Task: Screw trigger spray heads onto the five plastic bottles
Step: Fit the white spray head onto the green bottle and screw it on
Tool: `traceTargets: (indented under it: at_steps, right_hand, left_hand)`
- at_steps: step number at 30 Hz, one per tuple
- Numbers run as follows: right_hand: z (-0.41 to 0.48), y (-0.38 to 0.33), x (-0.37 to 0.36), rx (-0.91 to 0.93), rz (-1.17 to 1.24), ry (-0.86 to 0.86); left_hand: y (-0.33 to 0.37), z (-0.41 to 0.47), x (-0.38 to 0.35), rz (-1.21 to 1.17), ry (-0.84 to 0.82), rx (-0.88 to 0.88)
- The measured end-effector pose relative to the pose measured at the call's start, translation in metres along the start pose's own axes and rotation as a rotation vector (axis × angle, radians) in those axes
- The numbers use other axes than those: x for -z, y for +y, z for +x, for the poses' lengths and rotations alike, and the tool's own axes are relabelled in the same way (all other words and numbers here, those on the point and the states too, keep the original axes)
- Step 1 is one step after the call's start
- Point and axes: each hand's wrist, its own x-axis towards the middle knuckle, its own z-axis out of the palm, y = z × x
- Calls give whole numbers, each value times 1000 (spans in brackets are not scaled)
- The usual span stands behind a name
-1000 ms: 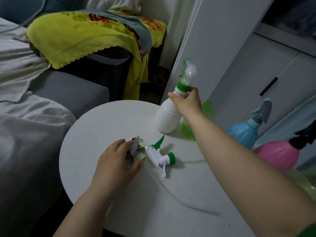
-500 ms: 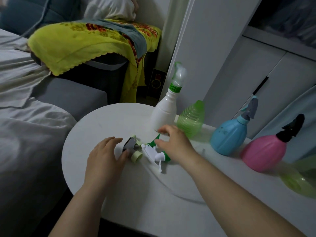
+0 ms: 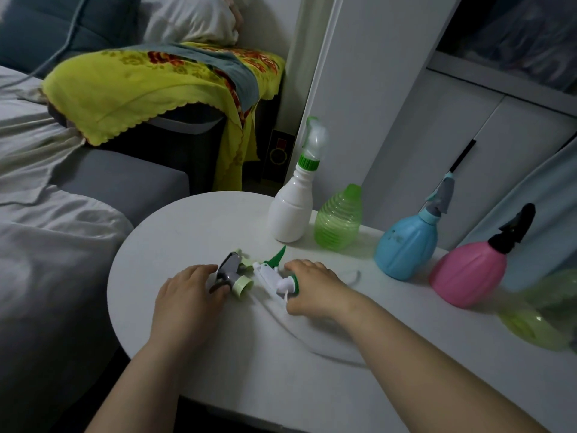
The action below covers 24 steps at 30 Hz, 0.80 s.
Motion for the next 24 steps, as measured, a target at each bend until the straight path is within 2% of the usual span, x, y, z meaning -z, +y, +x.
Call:
traceTargets:
  at_steps: [4, 9, 14, 19, 22, 24]
  right_hand:
    - [-4, 13, -4, 27, -6, -16]
    - [-8, 20, -4, 38, 10, 86]
    - [-18, 35, 5, 48, 157, 250]
    - [-39, 61, 34, 108, 571, 567]
    - [-47, 76, 44, 88, 855, 746]
    - [-51, 85, 45, 70, 1041, 784]
  left_hand:
    - [3, 0, -1, -14, 4, -15]
    - [7, -5, 3, -58, 25, -13]
    - [27, -16, 12, -169, 100, -87]
    - [63, -30, 13, -346, 164, -215]
    - [95, -25, -3, -338, 45, -328]
    - [118, -14, -19, -276, -43, -406]
